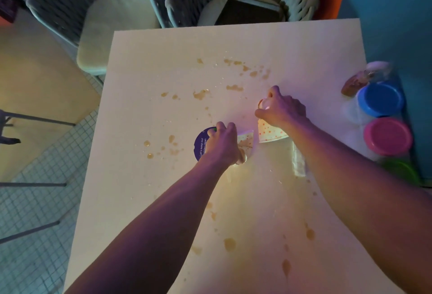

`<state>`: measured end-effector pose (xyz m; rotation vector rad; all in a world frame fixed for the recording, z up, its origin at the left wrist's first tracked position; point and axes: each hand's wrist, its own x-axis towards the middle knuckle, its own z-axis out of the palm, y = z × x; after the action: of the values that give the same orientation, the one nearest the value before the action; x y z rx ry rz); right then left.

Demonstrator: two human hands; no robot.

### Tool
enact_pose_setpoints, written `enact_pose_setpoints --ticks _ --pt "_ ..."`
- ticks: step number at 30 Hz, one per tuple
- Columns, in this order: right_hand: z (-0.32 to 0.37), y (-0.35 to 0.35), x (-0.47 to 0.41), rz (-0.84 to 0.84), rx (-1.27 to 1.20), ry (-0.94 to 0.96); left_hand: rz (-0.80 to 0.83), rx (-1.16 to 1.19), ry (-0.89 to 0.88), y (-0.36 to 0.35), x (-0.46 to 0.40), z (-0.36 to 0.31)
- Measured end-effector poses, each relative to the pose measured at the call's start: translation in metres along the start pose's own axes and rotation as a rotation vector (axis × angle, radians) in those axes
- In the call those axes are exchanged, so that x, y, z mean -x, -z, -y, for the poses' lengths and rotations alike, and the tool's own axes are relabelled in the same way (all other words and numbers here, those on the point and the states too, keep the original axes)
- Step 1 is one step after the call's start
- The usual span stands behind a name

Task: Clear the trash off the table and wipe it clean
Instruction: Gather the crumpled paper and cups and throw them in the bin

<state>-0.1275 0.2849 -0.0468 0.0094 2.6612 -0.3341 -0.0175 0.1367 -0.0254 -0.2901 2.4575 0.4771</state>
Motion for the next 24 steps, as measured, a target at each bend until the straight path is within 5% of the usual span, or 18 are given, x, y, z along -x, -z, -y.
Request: enact_pose_setpoints --ticks 14,24 --pt "-0.017 -0.007 0.039 0.001 0.016 -0.012 -0.071 -0.071 0.157 -0.003 0.002 0.0" --pt "-0.012 -0.008 0.046 0.012 0.133 0.069 -0.013 0.1 0.223 -0.001 0.004 0.008"
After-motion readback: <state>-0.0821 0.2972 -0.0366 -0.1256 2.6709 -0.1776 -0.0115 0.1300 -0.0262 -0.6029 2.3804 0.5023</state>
